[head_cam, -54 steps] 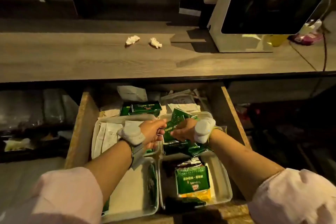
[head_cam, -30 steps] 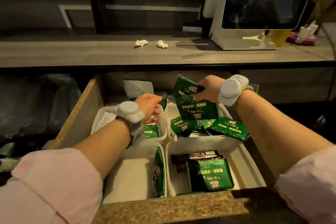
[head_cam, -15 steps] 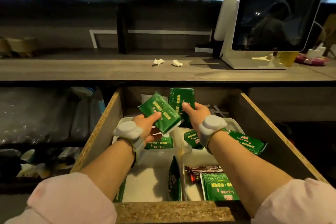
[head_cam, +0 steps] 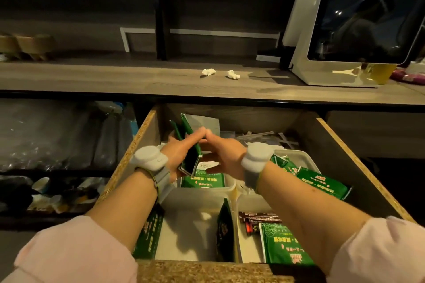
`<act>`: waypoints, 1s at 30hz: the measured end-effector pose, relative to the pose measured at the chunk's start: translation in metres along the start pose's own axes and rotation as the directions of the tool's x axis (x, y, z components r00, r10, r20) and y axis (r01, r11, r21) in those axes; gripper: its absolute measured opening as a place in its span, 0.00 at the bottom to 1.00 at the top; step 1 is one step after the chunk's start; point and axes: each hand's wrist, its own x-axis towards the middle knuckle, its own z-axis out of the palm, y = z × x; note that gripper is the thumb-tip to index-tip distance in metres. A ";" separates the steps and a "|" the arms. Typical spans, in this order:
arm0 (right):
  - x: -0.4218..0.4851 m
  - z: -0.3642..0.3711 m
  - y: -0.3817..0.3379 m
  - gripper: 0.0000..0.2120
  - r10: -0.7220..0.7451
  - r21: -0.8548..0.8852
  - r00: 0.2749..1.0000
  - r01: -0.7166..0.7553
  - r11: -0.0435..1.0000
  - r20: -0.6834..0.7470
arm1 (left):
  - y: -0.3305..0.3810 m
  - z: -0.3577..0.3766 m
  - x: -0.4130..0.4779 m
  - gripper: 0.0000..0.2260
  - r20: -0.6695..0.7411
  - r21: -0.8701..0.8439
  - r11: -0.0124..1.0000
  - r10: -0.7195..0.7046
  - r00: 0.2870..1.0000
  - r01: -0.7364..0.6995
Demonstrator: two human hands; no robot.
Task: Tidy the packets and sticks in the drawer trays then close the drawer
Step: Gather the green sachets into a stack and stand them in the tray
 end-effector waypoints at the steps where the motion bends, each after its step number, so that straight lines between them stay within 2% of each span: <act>1: 0.005 0.000 -0.001 0.16 0.012 -0.030 1.000 -0.012 0.999 0.002 | 0.004 -0.006 -0.005 0.48 -0.013 0.037 0.999 0.032 0.999 -0.031; 2: 0.010 -0.002 -0.001 0.12 0.010 -0.142 1.000 -0.013 0.990 -0.022 | 0.007 -0.009 -0.009 0.45 -0.032 0.037 0.998 0.045 0.998 -0.044; 3: 0.020 -0.002 0.002 0.12 0.001 -0.362 0.999 -0.013 0.932 -0.034 | 0.007 -0.014 -0.008 0.41 -0.050 0.016 1.000 0.028 0.998 -0.027; 5: 0.039 -0.002 0.014 0.17 0.072 -0.741 0.997 -0.064 0.668 -0.022 | 0.003 -0.020 -0.005 0.33 -0.070 -0.010 1.000 -0.028 0.997 0.027; 6: 0.047 0.000 0.020 0.19 0.098 -0.844 0.995 -0.067 0.532 -0.018 | 0.001 -0.022 -0.003 0.30 -0.089 -0.018 0.999 -0.044 0.995 0.043; 9: 0.057 0.002 0.032 0.20 0.189 -0.951 0.982 -0.038 0.308 0.022 | -0.002 -0.022 0.001 0.38 -0.108 -0.041 0.998 -0.044 0.993 0.040; 12: 0.065 -0.003 0.044 0.17 0.114 -0.975 0.993 -0.008 0.221 0.018 | -0.002 -0.019 -0.001 0.37 -0.115 -0.031 1.000 0.000 0.993 -0.003; 14: 0.070 -0.010 0.045 0.15 0.101 -0.969 0.995 -0.033 0.244 -0.008 | -0.002 -0.022 0.003 0.32 -0.140 -0.021 0.999 0.040 0.989 -0.044; 16: 0.069 -0.020 0.038 0.15 0.069 -0.930 0.995 -0.091 0.356 -0.071 | 0.000 -0.025 0.007 0.30 -0.169 -0.020 0.999 0.032 0.985 -0.036; 19: 0.061 -0.041 0.025 0.11 -0.099 -0.724 0.966 -0.110 0.681 -0.239 | 0.000 -0.028 0.013 0.30 -0.205 -0.026 0.998 0.048 0.978 -0.054; 20: 0.058 -0.048 0.023 0.08 -0.112 -0.602 0.946 -0.100 0.792 -0.303 | 0.000 -0.026 0.012 0.30 -0.216 -0.033 0.997 0.057 0.975 -0.066; 22: 0.056 -0.049 0.020 0.13 -0.032 -0.312 0.936 -0.084 0.946 -0.350 | -0.001 -0.027 0.013 0.33 -0.237 -0.033 0.995 0.085 0.968 -0.095; 23: 0.057 -0.048 0.020 0.13 0.044 -0.173 0.940 -0.108 0.979 -0.338 | -0.003 -0.026 0.015 0.37 -0.212 -0.039 0.996 0.066 0.975 -0.076; 25: 0.058 -0.040 0.021 0.11 0.136 -0.049 0.946 -0.157 0.986 -0.294 | -0.008 -0.023 0.014 0.40 -0.124 -0.034 0.999 -0.009 0.992 0.005; 28: 0.050 -0.027 0.020 0.07 0.136 -0.025 0.957 -0.147 0.989 -0.255 | -0.009 -0.014 0.003 0.29 0.057 -0.083 0.995 -0.042 0.997 0.047; 30: 0.043 -0.019 0.019 0.06 0.141 -0.041 0.973 -0.151 0.988 -0.184 | -0.009 -0.011 -0.001 0.26 0.189 -0.163 0.982 -0.065 0.980 0.096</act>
